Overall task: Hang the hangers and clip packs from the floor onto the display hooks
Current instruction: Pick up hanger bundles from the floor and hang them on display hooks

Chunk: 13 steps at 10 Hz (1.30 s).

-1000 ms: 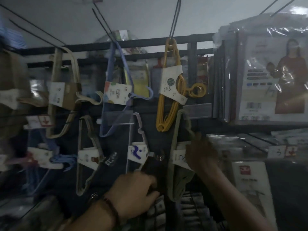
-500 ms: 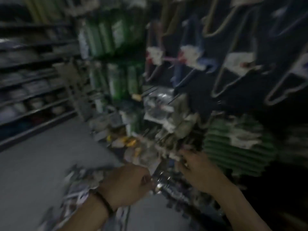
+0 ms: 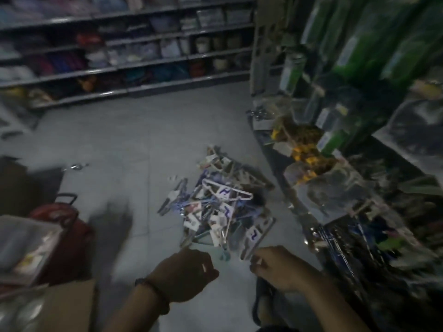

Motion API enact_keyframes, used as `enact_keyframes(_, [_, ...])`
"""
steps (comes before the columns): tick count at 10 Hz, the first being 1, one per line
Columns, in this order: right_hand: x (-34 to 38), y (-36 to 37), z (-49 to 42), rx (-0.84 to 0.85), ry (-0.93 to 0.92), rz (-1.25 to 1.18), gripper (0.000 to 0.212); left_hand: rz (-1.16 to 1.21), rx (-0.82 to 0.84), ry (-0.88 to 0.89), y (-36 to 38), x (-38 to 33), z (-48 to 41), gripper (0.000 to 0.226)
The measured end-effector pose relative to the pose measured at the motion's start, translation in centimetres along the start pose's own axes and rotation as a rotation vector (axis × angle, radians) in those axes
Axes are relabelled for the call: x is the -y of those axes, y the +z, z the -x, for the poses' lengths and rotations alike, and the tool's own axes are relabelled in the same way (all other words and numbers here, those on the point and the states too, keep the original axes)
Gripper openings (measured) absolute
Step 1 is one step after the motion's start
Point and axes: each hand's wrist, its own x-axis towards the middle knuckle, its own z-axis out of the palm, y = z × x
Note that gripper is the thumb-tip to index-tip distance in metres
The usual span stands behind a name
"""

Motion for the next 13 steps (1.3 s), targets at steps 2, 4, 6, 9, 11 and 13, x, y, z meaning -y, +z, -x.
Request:
enact_keyframes(2, [0.7, -6.8, -11.2, -0.020, -0.052, -0.002, 0.018, 0.164, 0.039, -0.152, -3.7, 3.2, -7.8, 0.030])
enact_keyframes(4, [-1.3, -13.4, -26.7, 0.038, -0.031, 0.040, 0.019, 0.265, -0.018, -0.227, -7.1, 5.9, -20.5, 0.029])
enact_keyframes(6, [-3.8, -13.8, -42.1, 0.103, 0.023, 0.094, 0.025, 0.390, 0.086, -0.210, -5.2, 12.2, -33.6, 0.026])
enact_keyframes(9, [-8.6, -9.4, -63.2, 0.150, 0.131, 0.289, 0.015, 0.616, 0.214, -0.458, 4.8, 22.2, -52.0, 0.033])
enact_keyframes(11, [-10.2, -5.0, -76.9, 0.048, 0.082, 0.396, 0.067, 1.006, 0.122, -0.649, 13.6, 26.7, -63.6, 0.033])
enact_keyframes(13, [-13.8, 0.4, -85.2, 0.130, 0.112, 0.353, 0.072, 1.443, -0.027, -0.841, 19.0, 27.1, -72.4, 0.036])
